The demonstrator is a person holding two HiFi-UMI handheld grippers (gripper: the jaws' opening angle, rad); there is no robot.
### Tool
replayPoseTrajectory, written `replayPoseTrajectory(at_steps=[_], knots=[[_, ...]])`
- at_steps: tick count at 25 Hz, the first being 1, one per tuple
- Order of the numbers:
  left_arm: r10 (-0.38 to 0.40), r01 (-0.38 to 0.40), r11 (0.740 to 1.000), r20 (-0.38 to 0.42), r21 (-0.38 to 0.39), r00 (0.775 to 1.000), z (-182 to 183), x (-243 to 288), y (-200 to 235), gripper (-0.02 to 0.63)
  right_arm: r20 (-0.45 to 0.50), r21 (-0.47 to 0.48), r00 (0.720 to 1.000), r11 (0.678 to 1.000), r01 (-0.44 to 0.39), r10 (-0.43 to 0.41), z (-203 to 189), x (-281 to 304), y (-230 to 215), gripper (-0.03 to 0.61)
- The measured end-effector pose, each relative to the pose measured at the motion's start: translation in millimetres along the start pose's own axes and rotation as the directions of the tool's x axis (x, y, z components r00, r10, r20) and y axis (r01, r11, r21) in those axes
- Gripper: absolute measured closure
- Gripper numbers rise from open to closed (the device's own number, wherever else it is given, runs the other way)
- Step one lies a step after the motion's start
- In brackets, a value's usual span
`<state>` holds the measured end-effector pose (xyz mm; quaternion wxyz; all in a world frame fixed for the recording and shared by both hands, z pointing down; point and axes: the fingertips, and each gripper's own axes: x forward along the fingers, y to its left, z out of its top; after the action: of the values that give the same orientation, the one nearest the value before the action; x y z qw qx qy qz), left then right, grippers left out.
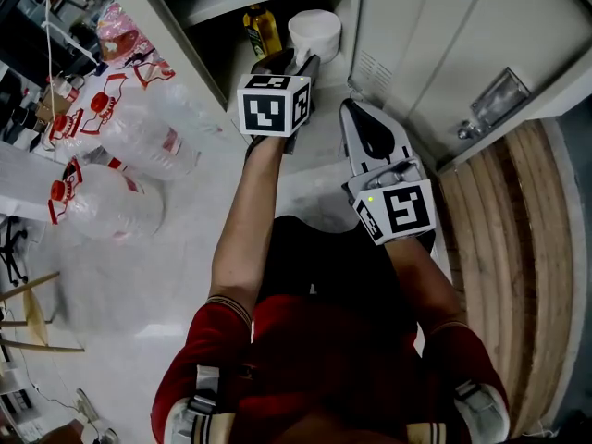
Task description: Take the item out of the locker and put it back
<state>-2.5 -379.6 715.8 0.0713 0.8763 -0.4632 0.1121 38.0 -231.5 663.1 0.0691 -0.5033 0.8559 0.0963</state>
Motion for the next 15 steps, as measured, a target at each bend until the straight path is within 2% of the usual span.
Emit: replayPoseTrajectory(at_steps=[7,11,15], knots=[[-0.028,0.024,0.999,0.112,0.032,0.993,8.9,-30.0,-7.3,0.446,-0.012,0.006,1.000,1.000,0.008,-0.008,0.3,2.6,4.2,0.578],[-0.059,0.052,0.998,0.213,0.041,0.975,12.1,-53.2,-16.8,0.446,-0.018,0.002,1.000,1.000,0.004,-0.004,-0.6,3.1,7.9,0.578],[-0.084,0.072,0.996,0.276,0.051,0.957,7.7,-75.8,-22.4,0.457,-0.019,0.006,1.000,1.000,0.001,-0.001,-2.6,3.2,12.6,0.578]])
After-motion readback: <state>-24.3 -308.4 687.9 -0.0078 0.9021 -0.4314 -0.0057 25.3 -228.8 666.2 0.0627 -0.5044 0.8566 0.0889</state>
